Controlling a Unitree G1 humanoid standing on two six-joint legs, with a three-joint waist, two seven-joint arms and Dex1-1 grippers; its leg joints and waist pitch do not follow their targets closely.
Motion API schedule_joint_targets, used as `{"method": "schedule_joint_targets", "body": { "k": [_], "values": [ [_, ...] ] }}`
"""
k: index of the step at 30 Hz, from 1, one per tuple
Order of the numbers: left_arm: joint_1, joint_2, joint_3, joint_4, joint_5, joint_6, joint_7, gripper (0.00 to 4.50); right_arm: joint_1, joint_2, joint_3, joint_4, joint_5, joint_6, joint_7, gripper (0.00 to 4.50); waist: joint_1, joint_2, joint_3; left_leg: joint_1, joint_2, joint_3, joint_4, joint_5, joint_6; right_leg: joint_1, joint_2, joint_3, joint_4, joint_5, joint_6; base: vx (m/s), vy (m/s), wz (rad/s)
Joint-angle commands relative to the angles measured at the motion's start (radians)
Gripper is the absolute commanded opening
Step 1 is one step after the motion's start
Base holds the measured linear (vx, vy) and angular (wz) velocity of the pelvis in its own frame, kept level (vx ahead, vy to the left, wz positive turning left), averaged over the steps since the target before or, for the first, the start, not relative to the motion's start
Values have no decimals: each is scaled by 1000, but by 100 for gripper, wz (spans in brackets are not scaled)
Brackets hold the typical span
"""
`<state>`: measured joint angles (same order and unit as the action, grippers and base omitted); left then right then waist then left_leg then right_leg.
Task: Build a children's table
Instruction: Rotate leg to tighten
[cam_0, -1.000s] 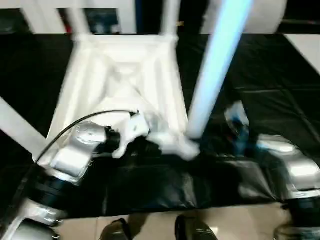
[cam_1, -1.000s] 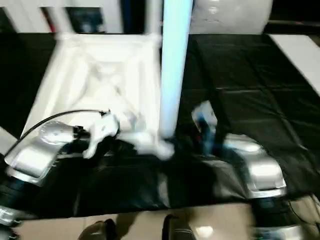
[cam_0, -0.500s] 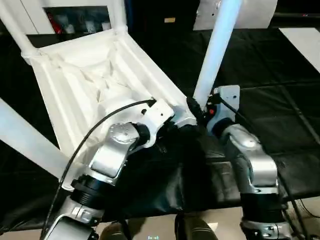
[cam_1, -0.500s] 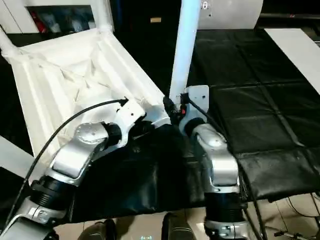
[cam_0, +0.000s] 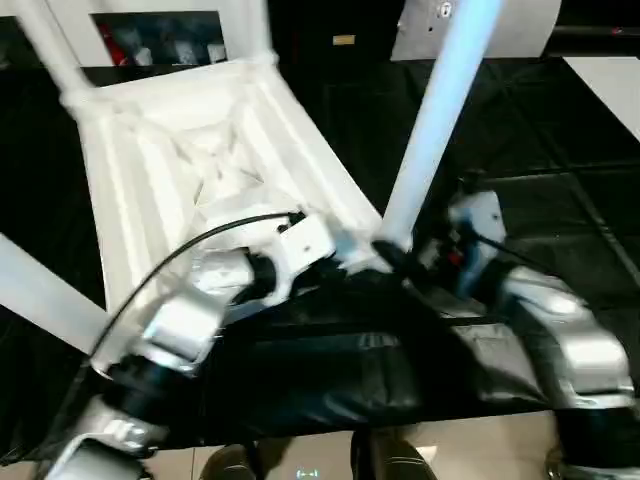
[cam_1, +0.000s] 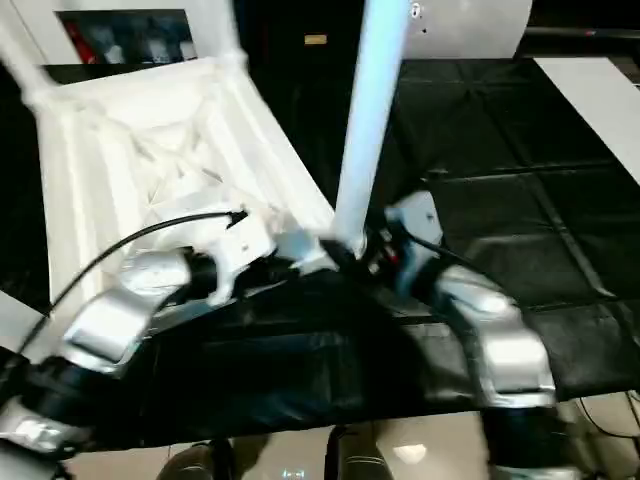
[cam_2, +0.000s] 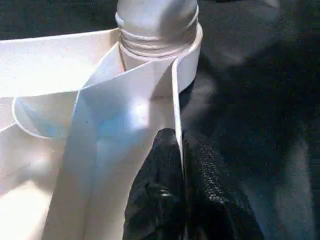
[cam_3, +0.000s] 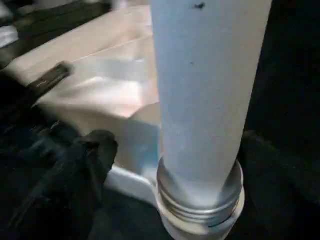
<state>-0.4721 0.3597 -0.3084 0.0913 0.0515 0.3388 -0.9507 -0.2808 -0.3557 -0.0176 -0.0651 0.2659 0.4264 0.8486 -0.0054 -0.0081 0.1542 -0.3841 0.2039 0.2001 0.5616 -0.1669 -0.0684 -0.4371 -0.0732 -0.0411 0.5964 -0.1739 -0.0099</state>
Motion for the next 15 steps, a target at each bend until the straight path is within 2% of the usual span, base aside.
{"method": "schedule_joint_targets", "body": {
  "k": [1,3,6,7,8,12,15],
  "values": [
    [17,46,-40,31,-11,-59,-96,0,-4,-49,32,6,43,-24,143,428,7,-2,-67,16,21,-11,-50,-158,111,67,-50,42,-66,-128,-251,0,0,0],
    [16,95,-49,34,-33,-111,-189,0,-15,-97,39,37,53,-51,229,428,6,-6,-64,17,22,-9,-51,-173,110,62,-49,42,-69,-158,-245,0,0,0],
    [8,138,-58,45,-44,-160,-272,0,-34,-131,47,68,78,-56,320,428,10,-5,-65,20,24,-8,-51,-172,106,59,-50,43,-68,-179,-247,0,0,0],
    [7,140,-58,46,-45,-163,-277,0,-35,-133,47,69,79,-56,325,428,11,-3,-67,22,25,-8,-50,-159,108,58,-50,43,-64,-156,-256,0,0,0],
    [0,167,-69,54,-58,-199,-336,0,-49,-159,59,90,101,-51,390,412,14,-6,-69,24,26,-7,-49,-143,115,58,-49,43,-60,-131,-264,0,0,0],
    [-9,189,-77,64,-78,-225,-385,0,-64,-183,76,115,113,-53,451,390,24,-5,-73,23,26,-4,-45,-100,133,61,-49,44,-49,-48,-293,0,0,0],
    [-23,203,-85,74,-98,-244,-436,0,-89,-195,98,144,123,-47,511,372,33,-7,-75,23,26,-2,-43,-87,139,63,-49,43,-46,-33,-299,0,0,0]
  ]
}}
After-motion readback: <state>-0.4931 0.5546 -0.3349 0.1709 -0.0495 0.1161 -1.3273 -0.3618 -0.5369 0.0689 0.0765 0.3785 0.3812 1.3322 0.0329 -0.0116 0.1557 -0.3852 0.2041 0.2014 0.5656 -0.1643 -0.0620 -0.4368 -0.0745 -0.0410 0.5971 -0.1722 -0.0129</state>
